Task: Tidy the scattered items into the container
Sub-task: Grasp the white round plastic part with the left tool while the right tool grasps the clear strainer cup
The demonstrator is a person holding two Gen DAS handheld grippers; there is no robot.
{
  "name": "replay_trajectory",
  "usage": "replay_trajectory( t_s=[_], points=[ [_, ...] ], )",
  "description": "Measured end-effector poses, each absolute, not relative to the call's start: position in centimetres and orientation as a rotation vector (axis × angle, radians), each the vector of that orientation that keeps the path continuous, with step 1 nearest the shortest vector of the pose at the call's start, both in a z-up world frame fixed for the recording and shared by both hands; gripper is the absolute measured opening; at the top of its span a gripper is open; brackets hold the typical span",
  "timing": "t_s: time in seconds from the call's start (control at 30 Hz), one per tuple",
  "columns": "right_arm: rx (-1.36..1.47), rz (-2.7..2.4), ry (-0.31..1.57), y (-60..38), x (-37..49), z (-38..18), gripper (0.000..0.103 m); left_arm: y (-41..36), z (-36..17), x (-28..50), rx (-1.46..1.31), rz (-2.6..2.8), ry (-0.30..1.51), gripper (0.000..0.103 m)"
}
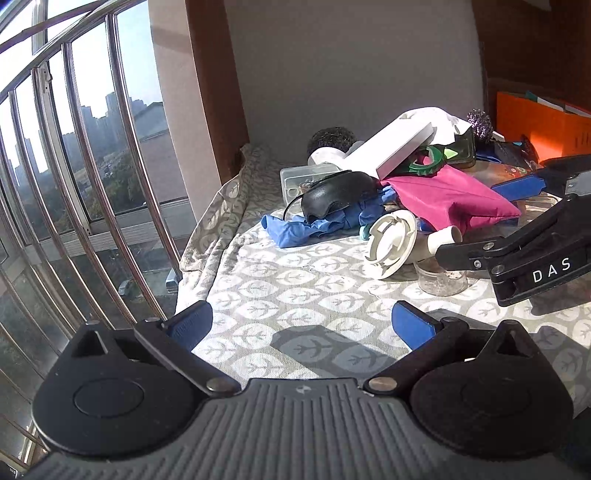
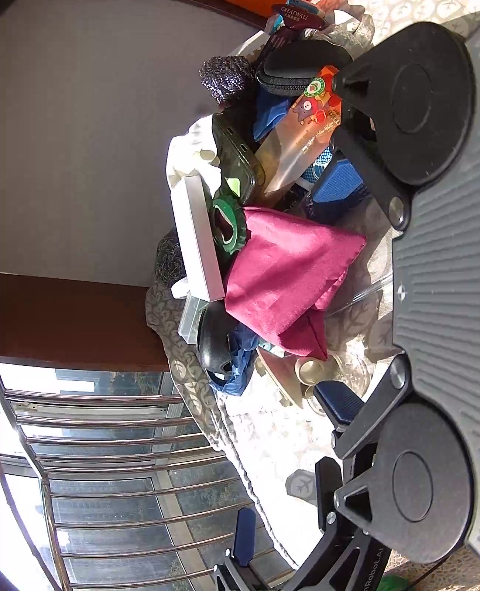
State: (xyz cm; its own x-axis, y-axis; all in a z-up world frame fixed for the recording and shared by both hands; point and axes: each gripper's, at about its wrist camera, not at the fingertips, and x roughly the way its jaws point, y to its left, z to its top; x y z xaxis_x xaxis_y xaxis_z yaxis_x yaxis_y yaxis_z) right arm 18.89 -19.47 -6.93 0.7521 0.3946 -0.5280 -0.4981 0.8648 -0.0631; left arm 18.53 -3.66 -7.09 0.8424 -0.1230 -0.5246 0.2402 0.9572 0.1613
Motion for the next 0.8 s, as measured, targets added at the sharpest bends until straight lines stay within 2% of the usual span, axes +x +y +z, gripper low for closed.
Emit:
replay_trajectory(
  t_s=[0.2,0.33,0.57,0.7,0.8],
  points=[
    [-0.257,0.486,0.527,-18.7,19.9,-7.1,0.103,-3.8,-6.8,19.4,0.236,-0.204,0.526,0.103],
    [-0.387,0.474,0.533,-18.6,18.8,-7.4,0.103,-4.8,-7.4,19.6,0.289,-0.219,0.544,0.103],
    [-0.447,0.369,0.533,-22.6,17.9,-7.9,0.103,-5.8,-6.3,19.4,0.275,-0.237,0.519,0.103],
    [-0.291,0.435,0.472,-25.3,16.5,-7.1,0.103,-6.8,-5.7,20.1,0.275,-0.291,0.493,0.103],
    [-0.277,0.473,0.468,-25.2,16.0,-7.2,0.103,-8.0,-6.1,20.9,0.315,-0.297,0.498,0.103]
  ],
)
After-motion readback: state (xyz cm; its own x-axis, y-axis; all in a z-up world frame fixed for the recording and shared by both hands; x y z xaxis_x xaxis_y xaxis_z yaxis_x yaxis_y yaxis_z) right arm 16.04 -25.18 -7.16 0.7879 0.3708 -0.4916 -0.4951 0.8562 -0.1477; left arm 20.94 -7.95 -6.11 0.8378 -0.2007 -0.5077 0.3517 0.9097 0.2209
